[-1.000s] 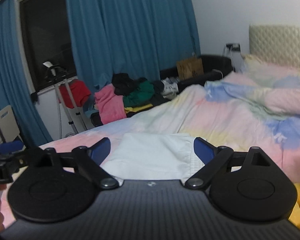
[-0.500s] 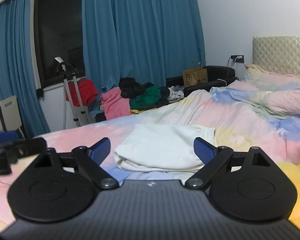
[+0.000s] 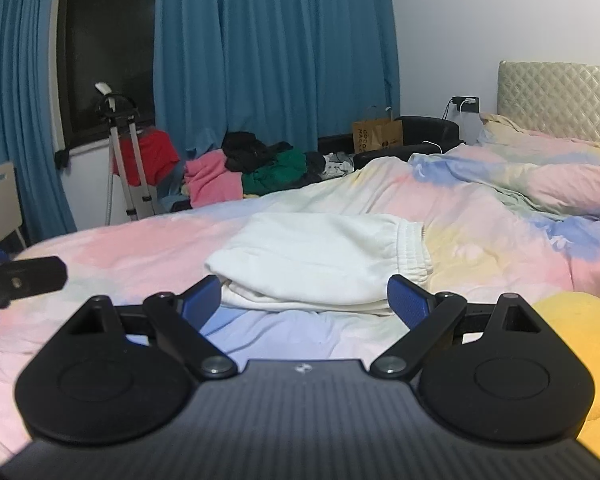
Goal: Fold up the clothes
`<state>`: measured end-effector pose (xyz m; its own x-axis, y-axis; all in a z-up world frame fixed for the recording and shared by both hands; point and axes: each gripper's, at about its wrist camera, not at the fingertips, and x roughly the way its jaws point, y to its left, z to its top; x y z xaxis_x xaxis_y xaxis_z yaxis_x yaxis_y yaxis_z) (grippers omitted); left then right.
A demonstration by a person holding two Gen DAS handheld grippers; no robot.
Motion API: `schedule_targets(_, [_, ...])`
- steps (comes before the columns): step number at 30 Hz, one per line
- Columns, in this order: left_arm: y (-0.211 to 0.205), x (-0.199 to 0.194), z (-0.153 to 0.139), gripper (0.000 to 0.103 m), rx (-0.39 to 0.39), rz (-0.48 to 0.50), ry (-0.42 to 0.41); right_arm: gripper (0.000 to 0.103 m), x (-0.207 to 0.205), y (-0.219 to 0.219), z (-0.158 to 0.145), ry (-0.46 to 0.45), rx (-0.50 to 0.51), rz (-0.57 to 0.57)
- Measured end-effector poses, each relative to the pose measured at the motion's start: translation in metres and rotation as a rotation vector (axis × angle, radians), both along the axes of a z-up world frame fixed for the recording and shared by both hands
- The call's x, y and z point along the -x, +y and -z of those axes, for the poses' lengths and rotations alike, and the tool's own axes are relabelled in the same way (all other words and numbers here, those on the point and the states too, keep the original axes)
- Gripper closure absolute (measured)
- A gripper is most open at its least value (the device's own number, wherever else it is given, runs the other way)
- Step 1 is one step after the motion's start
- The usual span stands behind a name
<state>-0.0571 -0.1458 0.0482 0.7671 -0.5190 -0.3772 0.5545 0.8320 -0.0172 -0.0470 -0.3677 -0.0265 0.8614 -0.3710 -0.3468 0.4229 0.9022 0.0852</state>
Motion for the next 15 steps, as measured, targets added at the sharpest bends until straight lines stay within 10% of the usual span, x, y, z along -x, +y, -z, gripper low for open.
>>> schedule_targets(15, [-0.007, -0.004, 0.016, 0.0, -0.029, -0.013, 0.016, 0.011, 0.006, 0.0, 0.006, 0.005, 0.023, 0.03])
